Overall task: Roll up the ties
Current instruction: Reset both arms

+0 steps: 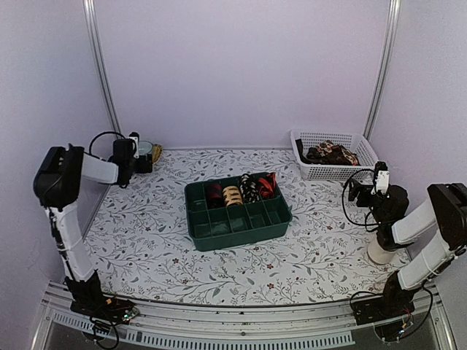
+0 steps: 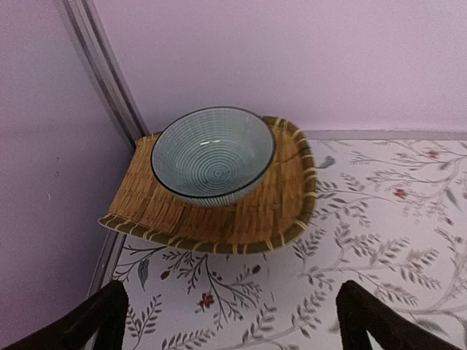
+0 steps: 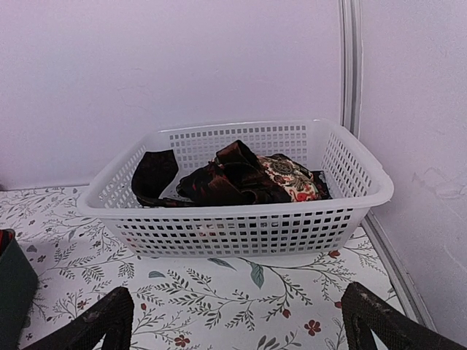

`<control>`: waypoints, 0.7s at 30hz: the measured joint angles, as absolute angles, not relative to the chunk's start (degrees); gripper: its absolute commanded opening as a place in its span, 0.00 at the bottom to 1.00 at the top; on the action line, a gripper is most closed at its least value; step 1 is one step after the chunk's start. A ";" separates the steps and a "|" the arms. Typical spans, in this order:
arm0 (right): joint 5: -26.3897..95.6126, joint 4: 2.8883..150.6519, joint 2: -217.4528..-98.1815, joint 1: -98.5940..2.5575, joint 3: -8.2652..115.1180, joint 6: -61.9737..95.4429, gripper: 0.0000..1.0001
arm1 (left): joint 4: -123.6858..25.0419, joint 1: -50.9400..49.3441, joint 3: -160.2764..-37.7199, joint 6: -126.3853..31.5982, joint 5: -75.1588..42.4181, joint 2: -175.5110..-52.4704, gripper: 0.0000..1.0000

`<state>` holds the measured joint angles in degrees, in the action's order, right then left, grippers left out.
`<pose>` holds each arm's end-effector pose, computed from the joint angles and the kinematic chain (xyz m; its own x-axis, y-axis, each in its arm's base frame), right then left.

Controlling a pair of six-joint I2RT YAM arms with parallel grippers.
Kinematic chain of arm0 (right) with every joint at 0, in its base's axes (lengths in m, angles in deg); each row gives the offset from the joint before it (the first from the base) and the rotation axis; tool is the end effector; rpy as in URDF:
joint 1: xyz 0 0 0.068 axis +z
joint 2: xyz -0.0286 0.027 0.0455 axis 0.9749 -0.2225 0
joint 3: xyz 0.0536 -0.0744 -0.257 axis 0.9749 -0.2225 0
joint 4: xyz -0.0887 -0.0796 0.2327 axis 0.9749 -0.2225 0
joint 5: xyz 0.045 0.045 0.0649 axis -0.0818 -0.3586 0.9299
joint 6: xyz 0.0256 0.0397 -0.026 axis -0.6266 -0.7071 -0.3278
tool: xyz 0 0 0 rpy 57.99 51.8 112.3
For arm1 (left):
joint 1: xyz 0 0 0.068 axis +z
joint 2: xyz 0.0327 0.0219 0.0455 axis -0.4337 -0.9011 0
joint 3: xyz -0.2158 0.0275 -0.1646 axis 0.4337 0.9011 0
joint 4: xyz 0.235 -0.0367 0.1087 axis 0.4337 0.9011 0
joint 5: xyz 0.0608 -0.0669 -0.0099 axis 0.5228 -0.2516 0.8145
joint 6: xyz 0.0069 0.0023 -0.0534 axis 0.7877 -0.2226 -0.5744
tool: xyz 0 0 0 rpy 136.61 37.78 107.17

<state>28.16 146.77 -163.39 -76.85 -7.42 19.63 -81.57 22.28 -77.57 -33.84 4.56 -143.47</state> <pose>0.2473 0.0020 0.1583 -0.0446 0.0681 -0.9967 -0.0230 0.9973 0.0691 0.3821 -0.0149 0.1684 -0.3429 0.0541 -0.9378 -0.1361 0.9849 0.1066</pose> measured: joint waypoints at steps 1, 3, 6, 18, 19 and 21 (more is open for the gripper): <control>28.16 146.77 -163.39 -76.85 -7.42 19.60 1.00 | -74.27 22.22 -87.91 -34.40 6.31 -150.50 1.00; 28.16 146.75 -163.39 -76.85 -7.42 19.58 1.00 | -61.26 21.21 -107.73 -36.92 14.46 -164.99 0.93; 28.18 146.75 -163.39 -76.85 -7.38 19.52 1.00 | -54.66 18.81 -114.16 -41.16 28.62 -172.14 1.00; 28.21 146.71 -163.39 -76.85 -7.36 19.52 1.00 | 18.08 14.81 -113.66 -117.92 66.63 -169.45 1.00; 28.21 146.71 -163.39 -76.85 -7.36 19.49 1.00 | 20.72 14.26 -113.02 -121.33 67.94 -169.45 1.00; 28.21 146.71 -163.39 -76.85 -7.36 19.52 1.00 | 24.00 13.19 -112.13 -126.03 69.52 -169.43 1.00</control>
